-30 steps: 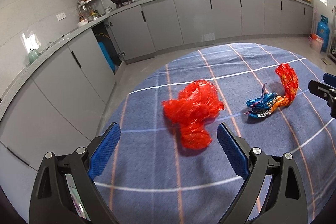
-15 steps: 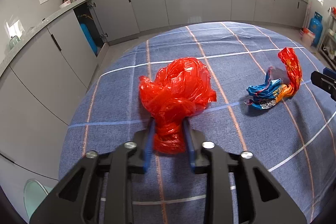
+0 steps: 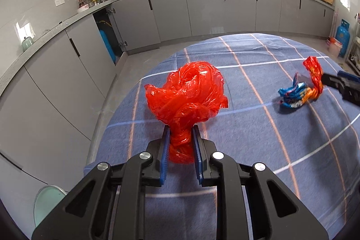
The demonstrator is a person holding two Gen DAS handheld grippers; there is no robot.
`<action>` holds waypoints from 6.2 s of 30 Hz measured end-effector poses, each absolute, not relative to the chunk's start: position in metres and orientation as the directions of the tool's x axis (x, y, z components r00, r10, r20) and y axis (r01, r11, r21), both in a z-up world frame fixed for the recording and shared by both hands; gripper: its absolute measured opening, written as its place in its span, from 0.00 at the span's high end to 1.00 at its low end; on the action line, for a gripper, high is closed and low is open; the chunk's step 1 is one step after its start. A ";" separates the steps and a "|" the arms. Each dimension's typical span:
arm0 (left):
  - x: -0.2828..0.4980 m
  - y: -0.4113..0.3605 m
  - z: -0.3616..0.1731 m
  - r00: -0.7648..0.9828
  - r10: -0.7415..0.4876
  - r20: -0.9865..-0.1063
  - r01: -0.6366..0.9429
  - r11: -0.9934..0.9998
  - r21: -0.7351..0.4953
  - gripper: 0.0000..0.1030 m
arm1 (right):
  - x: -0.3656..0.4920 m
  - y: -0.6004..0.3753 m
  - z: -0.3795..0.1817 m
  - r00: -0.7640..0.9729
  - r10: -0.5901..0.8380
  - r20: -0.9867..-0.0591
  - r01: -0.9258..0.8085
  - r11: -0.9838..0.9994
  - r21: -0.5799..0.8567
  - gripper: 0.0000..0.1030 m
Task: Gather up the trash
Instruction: 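Grasp the orange-and-blue snack wrapper with the right tool while the left tool lifts the red bag, then carry the red bag and snack wrapper over the teal bin with both tools, then open the left tool over the bin while the right tool releases the wrapper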
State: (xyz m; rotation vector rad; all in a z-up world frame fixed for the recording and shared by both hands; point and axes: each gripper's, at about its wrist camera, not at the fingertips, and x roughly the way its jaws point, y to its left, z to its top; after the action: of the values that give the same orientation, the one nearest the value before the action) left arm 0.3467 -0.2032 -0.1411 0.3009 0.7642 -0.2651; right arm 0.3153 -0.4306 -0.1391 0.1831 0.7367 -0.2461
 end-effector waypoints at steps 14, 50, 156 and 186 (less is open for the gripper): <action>0.331 -0.191 -0.130 0.709 -0.127 -0.694 0.332 0.928 0.169 0.81 | 0.321 -0.424 -0.153 0.687 -0.066 -0.724 0.217 0.969 0.118 0.90; 0.210 -0.056 -0.072 0.809 0.012 -0.587 0.101 0.982 0.159 0.81 | 0.258 -0.248 -0.095 0.791 0.256 -0.556 -0.204 0.967 0.155 0.93; 0.172 0.092 -0.080 0.791 0.243 -0.562 -0.201 0.970 0.136 0.81 | 0.240 -0.041 -0.095 0.672 0.471 -0.572 -0.556 0.831 0.031 0.93; 0.128 0.090 -0.068 0.824 0.282 -0.492 -0.236 0.959 0.154 0.09 | 0.198 -0.110 -0.079 0.765 0.425 -0.484 -0.424 0.898 0.119 0.43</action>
State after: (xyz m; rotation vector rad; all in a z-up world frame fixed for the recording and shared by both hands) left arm 0.1283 0.0896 -0.0684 0.0877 0.5363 0.2757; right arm 0.1979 -0.1103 -0.0791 0.0022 0.5268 0.4616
